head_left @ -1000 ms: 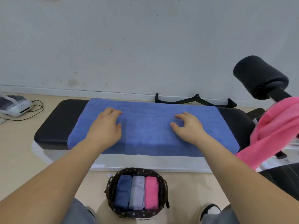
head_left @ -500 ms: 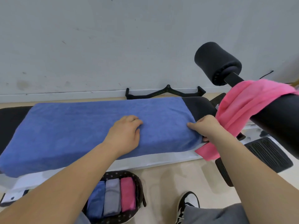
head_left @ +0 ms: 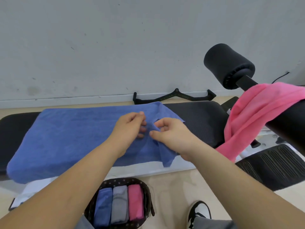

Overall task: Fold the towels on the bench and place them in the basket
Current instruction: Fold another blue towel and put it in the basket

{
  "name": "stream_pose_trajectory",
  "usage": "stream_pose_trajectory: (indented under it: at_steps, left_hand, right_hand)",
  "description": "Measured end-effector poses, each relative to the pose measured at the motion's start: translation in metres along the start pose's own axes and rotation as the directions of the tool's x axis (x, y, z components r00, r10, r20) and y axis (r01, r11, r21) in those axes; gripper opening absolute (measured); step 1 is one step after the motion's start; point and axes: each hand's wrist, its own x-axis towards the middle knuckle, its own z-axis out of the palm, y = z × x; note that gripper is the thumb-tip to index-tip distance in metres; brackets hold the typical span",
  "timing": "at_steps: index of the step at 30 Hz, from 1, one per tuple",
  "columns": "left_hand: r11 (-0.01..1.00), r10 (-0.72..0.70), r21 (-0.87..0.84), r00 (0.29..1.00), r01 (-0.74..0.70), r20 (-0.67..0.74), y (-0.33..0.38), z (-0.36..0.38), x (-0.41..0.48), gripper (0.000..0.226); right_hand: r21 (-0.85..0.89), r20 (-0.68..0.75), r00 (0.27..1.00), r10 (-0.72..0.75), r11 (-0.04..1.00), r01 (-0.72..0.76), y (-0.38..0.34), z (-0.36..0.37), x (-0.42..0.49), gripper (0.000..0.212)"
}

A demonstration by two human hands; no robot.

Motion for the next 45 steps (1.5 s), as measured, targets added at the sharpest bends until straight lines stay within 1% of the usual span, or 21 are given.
stream_pose_trajectory:
  at_steps: [1, 2, 4, 5, 7, 8, 10, 12, 14, 16, 20, 24, 27, 29, 31, 33, 36, 39, 41, 43, 45]
  left_hand:
    - [0.987, -0.102, -0.116, 0.994, 0.107, 0.047, 0.004, -0.005, -0.003, 0.037]
    - [0.971, -0.165, -0.154, 0.98, 0.182, 0.113, 0.006, -0.012, -0.005, 0.037]
    - [0.963, -0.208, -0.12, 0.949, 0.241, 0.237, 0.003, -0.025, -0.009, 0.023]
    - [0.965, -0.22, -0.085, 0.941, 0.249, 0.258, 0.0, -0.031, -0.009, 0.014]
    - [0.967, -0.244, -0.02, 0.943, 0.255, 0.225, -0.008, -0.043, -0.006, 0.017]
    - [0.968, -0.246, -0.003, 0.949, 0.251, 0.196, -0.011, -0.048, -0.006, 0.016]
    - [0.976, -0.218, 0.026, 0.967, 0.216, 0.133, -0.015, -0.055, -0.007, 0.013]
    - [0.985, -0.16, 0.075, 0.983, 0.153, 0.089, -0.019, -0.06, -0.008, 0.016]
    - [0.988, -0.107, 0.117, 0.99, 0.096, 0.091, -0.021, -0.063, -0.011, 0.019]
    - [0.989, -0.067, 0.137, 0.991, 0.051, 0.112, -0.02, -0.067, -0.015, 0.02]
    - [0.966, -0.024, 0.26, 0.991, -0.011, 0.134, -0.022, -0.079, -0.022, 0.014]
    - [0.944, -0.108, 0.32, 0.99, 0.075, 0.086, -0.028, -0.104, -0.025, 0.011]
    - [0.956, -0.169, 0.249, 0.985, 0.156, 0.031, -0.026, -0.125, -0.031, 0.008]
    - [0.968, -0.216, 0.127, 0.976, 0.215, -0.006, -0.025, -0.141, -0.035, 0.01]
    - [0.968, -0.25, 0.003, 0.967, 0.251, -0.039, -0.026, -0.157, -0.038, 0.012]
    - [0.972, -0.23, -0.064, 0.97, 0.226, -0.079, -0.028, -0.175, -0.042, 0.016]
    - [0.986, -0.152, -0.101, 0.968, 0.134, -0.199, -0.033, -0.204, -0.046, 0.018]
    - [0.991, -0.113, -0.109, 0.934, 0.08, -0.34, -0.04, -0.235, -0.048, 0.017]
    - [0.995, -0.097, -0.044, 0.911, 0.086, -0.4, -0.048, -0.256, -0.048, 0.015]
    - [0.977, -0.087, 0.139, 0.902, 0.159, -0.422, -0.062, -0.274, -0.048, 0.015]
    - [0.914, -0.102, 0.327, 0.916, 0.24, -0.388, -0.076, -0.287, -0.049, 0.014]
  right_hand:
    - [-0.011, 0.046, 0.998, -0.036, 0.999, 0.036, -0.002, 0.013, -0.001, 0.013]
    - [-0.016, 0.093, 0.993, -0.071, 0.997, 0.073, -0.004, 0.024, -0.002, 0.007]
    - [-0.021, 0.216, 0.971, -0.097, 0.994, 0.104, -0.008, 0.041, -0.004, 0.005]
    - [-0.029, 0.288, 0.954, -0.082, 0.995, 0.095, -0.009, 0.044, -0.004, 0.009]
    - [-0.063, 0.379, 0.925, -0.027, 0.996, 0.055, -0.013, 0.046, -0.001, 0.017]
    - [-0.061, 0.352, 0.936, 0.002, 0.998, 0.021, -0.016, 0.045, 0.002, 0.017]
    - [0.018, 0.175, 0.98, 0.092, 0.995, -0.097, -0.018, 0.038, 0.012, 0.023]
    - [0.157, 0.027, 0.972, 0.232, 0.96, -0.233, -0.013, 0.028, 0.024, 0.038]
    - [0.358, 0.024, 0.938, 0.345, 0.873, -0.331, -0.008, 0.025, 0.033, 0.047]
    - [0.529, 0.052, 0.924, 0.378, 0.775, -0.346, -0.004, 0.028, 0.045, 0.047]
    - [0.585, -0.003, 0.953, 0.302, 0.774, -0.243, -0.015, 0.044, 0.06, 0.033]
    - [0.712, -0.004, 0.991, 0.137, 0.696, -0.093, -0.04, 0.068, 0.068, 0.028]
    - [0.747, 0.026, 1.0, -0.01, 0.664, -0.013, -0.067, 0.095, 0.074, 0.02]
    - [0.767, 0.042, 0.998, -0.041, 0.641, -0.006, -0.084, 0.118, 0.078, 0.016]
    - [0.748, 0.037, 0.999, -0.013, 0.664, -0.019, -0.102, 0.142, 0.085, 0.013]
    - [0.66, -0.023, 0.999, 0.046, 0.751, -0.019, -0.123, 0.164, 0.096, 0.012]
    - [0.569, -0.09, 0.995, 0.051, 0.822, 0.009, -0.156, 0.192, 0.115, 0.018]
    - [0.486, -0.076, 0.997, 0.026, 0.874, 0.014, -0.175, 0.224, 0.134, 0.015]
    - [0.431, -0.043, 0.999, 0.016, 0.902, 0.004, -0.179, 0.25, 0.144, 0.015]
    - [0.353, 0.001, 1.0, 0.02, 0.935, -0.019, -0.174, 0.277, 0.156, 0.017]
    - [0.214, 0.033, 0.999, 0.032, 0.976, -0.039, -0.159, 0.299, 0.166, 0.019]
